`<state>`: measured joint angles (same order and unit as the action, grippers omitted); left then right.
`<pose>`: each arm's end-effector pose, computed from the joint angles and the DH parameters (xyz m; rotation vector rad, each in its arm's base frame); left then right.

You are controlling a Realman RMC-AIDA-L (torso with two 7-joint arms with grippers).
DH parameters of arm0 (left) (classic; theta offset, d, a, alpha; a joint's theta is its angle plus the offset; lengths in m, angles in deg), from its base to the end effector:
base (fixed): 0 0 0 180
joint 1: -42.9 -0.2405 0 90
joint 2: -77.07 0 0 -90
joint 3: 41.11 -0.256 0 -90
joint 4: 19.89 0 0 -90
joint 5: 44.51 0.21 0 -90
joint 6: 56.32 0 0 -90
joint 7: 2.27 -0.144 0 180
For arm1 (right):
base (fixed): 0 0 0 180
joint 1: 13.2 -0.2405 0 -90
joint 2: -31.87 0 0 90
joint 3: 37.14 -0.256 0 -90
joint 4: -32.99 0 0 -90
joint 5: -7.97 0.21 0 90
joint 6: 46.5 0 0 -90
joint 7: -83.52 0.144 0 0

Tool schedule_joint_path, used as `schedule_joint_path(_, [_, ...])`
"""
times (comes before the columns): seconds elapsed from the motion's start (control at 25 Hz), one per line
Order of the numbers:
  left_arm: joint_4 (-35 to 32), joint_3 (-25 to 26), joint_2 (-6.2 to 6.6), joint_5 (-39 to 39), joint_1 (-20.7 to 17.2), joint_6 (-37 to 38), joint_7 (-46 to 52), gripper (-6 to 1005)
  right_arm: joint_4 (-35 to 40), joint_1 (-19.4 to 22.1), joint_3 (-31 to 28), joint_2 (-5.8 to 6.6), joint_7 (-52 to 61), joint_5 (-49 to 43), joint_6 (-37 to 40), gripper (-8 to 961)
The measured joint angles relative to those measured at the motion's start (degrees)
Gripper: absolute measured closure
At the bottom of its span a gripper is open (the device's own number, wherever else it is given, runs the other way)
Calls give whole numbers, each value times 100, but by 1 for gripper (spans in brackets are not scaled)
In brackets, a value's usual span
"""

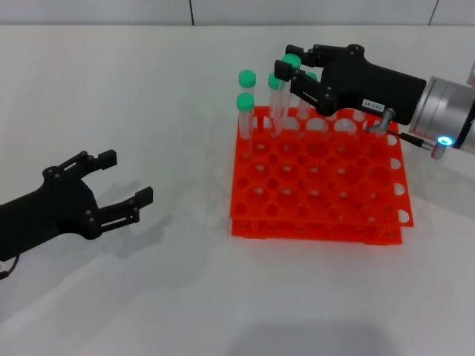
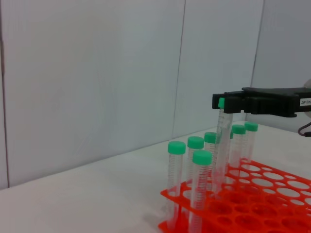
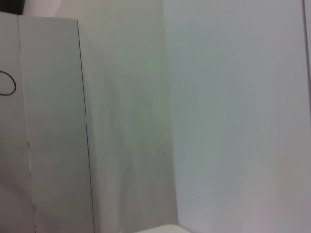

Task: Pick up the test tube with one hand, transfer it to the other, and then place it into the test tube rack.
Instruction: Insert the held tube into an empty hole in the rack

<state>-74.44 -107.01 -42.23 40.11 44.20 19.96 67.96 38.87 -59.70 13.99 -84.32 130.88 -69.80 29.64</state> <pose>-0.3108 0.2525 0.0138 -2.4171 -0.5608 -0.6822 0.1916 0.3881 -0.0432 -2.4712 0.2959 1.0096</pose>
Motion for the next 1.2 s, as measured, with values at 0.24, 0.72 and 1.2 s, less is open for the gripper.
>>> schedule_joint_path(0.24, [44,116,-8,-11,75,33,-88,111,-209,-77,9,0,-212,-25,-113,664])
schedule_joint_path(0.72, [205,136,3,19,222,-5,-89,111,-472,-78,43,0,-501,-60,-267,660])
schedule_joint_path(1.2, [400,230,15,56,314,-5,-89,111,-510,-131,235,0,-490,-64,-442,656])
